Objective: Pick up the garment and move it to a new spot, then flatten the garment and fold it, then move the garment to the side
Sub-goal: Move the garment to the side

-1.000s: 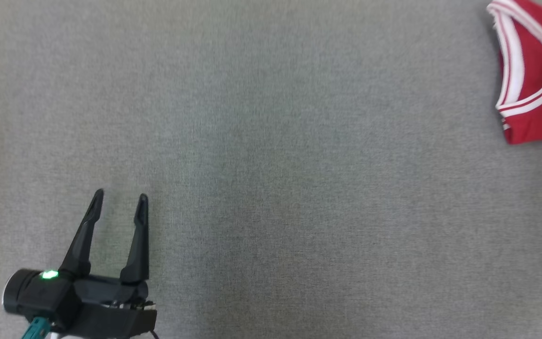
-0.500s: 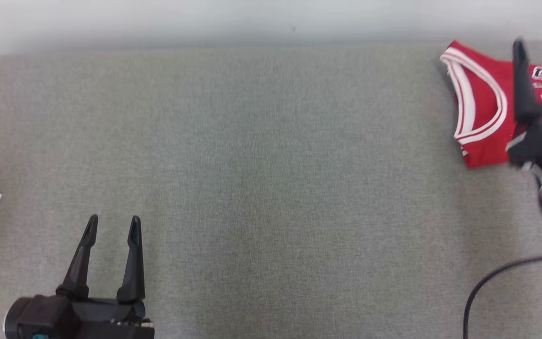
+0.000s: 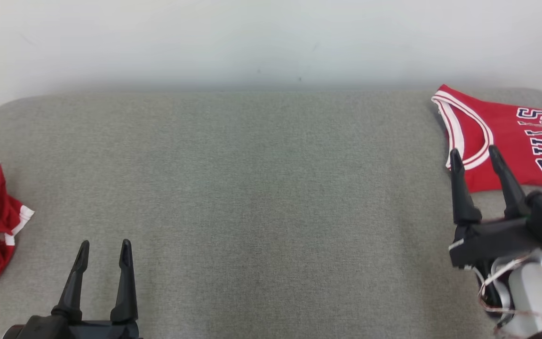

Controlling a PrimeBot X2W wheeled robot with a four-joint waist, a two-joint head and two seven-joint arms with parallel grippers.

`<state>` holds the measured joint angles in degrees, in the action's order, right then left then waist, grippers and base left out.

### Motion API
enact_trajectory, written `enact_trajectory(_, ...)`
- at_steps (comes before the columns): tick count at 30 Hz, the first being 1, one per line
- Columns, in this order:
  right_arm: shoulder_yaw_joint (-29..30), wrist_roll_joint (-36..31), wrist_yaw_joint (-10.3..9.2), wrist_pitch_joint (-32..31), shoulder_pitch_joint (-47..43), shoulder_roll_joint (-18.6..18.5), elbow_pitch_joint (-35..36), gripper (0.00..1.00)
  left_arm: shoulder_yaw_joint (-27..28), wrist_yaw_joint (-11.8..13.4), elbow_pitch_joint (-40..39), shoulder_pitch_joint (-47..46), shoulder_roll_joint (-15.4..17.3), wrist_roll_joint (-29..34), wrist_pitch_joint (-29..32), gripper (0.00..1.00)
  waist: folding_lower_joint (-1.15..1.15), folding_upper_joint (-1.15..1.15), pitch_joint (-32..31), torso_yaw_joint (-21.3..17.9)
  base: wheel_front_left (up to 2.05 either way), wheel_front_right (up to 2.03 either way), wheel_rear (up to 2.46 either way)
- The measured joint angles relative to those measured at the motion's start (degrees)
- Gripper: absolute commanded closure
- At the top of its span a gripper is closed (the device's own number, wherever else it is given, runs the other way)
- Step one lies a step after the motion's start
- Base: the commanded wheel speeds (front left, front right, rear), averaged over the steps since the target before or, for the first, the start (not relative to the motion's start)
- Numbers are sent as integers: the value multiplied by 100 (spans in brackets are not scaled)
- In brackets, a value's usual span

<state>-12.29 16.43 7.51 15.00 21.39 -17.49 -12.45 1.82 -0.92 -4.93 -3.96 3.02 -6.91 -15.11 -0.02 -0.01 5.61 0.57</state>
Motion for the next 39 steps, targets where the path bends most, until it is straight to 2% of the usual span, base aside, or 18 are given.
enact_trajectory(9,564,-815,0,10,-1101,677,793,0,-22,18,113,56,-5,48,1,0,1,0,-175,213,0,0,0)
enact_trajectory(17,465,-1148,0,9,-1817,1048,927,0,-7,101,396,176,9,188,1,0,1,0,-378,305,0,0,0)
enact_trajectory(28,253,-1314,0,9,-1963,1133,588,0,22,304,1163,137,167,370,19,0,2,1,-586,332,0,0,0)
enact_trajectory(33,305,-1390,0,9,-1962,1131,539,0,92,406,1244,123,181,366,19,0,2,1,-606,326,0,0,0)
enact_trajectory(39,345,-1432,0,9,-1962,1145,519,0,153,406,1377,130,243,292,19,0,2,1,-620,322,0,0,0)
